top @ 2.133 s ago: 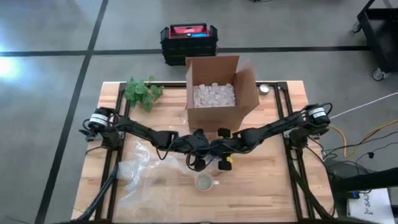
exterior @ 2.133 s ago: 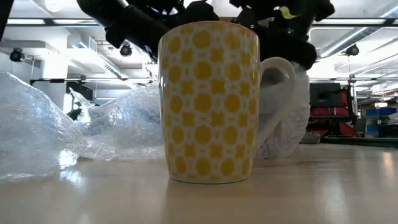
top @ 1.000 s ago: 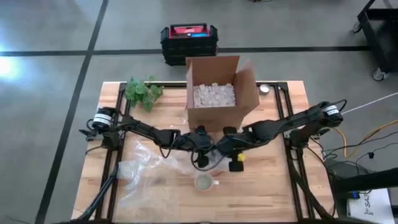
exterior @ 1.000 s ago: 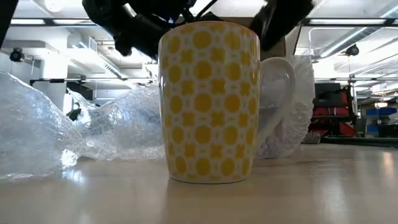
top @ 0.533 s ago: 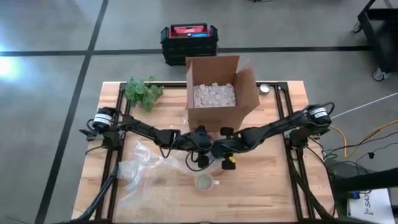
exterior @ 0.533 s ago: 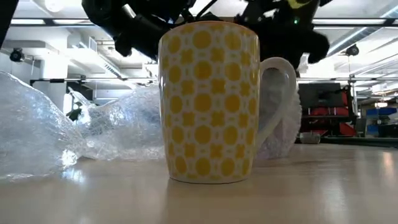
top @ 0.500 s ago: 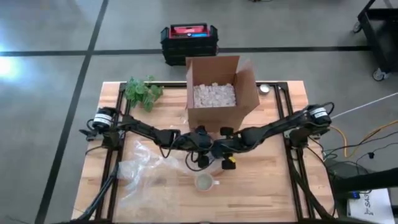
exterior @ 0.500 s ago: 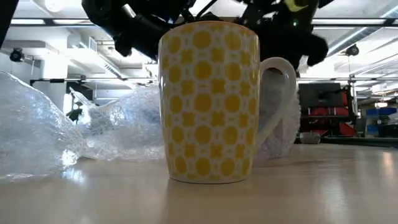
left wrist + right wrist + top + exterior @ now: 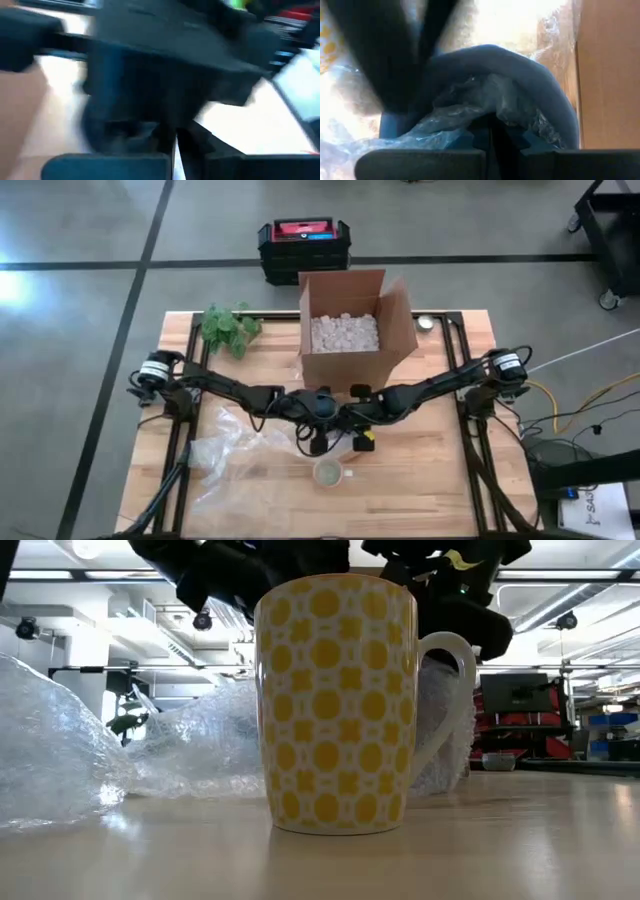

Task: Wrap mug
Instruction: Wrap the purple mug with bubble wrap

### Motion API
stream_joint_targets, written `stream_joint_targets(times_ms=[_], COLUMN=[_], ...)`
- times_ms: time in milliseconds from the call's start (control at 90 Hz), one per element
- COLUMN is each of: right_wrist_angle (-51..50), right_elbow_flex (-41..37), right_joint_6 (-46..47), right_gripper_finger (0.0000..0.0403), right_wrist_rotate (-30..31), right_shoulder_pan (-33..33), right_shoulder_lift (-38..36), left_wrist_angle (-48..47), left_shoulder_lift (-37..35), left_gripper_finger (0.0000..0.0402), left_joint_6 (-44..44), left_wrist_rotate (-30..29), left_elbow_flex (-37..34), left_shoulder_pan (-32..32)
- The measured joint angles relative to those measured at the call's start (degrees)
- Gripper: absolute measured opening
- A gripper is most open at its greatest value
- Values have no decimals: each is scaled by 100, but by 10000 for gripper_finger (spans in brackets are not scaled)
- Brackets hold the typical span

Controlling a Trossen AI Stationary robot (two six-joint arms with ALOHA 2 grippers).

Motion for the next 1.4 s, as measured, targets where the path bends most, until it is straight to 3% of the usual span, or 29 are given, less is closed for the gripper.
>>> stream_joint_targets(times_ms=[178, 478, 800, 889, 1056, 1144, 1278, 1400], right_wrist_angle=[38, 66, -1834, -1662, -1437, -1318, -1280, -1188], right_elbow_flex=[-2, 39, 870, 923, 840, 741, 601, 504], right_joint_6=[-17, 4, 4, 9, 65, 63, 81, 95], right_gripper_finger=[2, 2, 2, 2, 2, 2, 2, 2], right_wrist_rotate=[15, 16, -7, -16, -644, -502, 229, 229], right_shoulder_pan=[0, -2, 57, 210, 455, 466, 383, 216], right_shoulder_lift=[0, -18, -599, -735, -707, -448, -182, -26], left_wrist_angle=[343, 391, 359, 352, 357, 372, 386, 346], left_shoulder_lift=[207, 526, 576, 576, 574, 574, 570, 517], left_gripper_finger=[0, 0, 0, 0, 0, 0, 0, 0], left_joint_6=[47, 69, -92, -92, -92, -92, -94, -87], left_wrist_rotate=[116, -791, -899, -899, -877, -866, -855, -850], left_elbow_flex=[3, 28, 44, 43, 35, 34, 33, 25], left_shoulder_pan=[-89, 36, 82, 82, 86, 85, 84, 84])
